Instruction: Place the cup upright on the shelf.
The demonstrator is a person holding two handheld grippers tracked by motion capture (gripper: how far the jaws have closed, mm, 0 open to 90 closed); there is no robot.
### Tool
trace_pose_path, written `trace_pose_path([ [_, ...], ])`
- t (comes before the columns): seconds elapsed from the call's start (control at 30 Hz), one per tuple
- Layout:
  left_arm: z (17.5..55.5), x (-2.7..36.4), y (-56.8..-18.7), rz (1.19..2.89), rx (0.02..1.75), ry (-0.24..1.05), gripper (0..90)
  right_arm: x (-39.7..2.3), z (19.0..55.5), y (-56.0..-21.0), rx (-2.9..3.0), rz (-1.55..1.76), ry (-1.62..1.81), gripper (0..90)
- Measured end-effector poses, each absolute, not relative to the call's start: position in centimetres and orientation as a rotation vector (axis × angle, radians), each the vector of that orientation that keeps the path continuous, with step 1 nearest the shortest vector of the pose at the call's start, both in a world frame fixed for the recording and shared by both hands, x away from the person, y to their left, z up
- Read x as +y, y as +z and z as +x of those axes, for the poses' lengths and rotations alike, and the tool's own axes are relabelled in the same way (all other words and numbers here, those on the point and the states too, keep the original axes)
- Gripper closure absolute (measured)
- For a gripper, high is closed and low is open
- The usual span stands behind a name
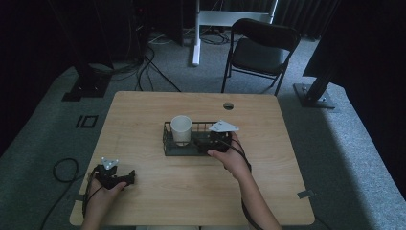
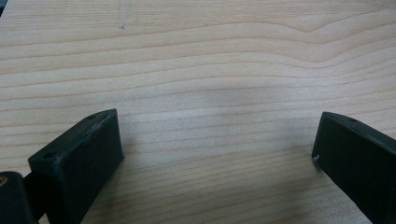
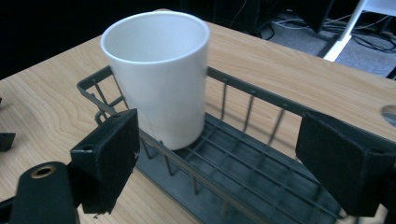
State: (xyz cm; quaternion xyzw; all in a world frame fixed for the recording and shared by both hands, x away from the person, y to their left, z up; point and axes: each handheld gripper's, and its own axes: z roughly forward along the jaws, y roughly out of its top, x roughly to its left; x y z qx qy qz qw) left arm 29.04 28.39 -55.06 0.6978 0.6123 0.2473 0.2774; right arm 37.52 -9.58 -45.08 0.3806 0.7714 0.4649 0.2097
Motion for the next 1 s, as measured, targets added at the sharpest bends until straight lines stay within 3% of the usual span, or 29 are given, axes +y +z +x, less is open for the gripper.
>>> trace_pose_path([
  [1.0, 29.0, 28.4, -55.1, 1.875, 1.643, 0.665, 1.9, -16.5, 35.3, -48.2, 2.088, 1.158, 1.223, 13.4],
])
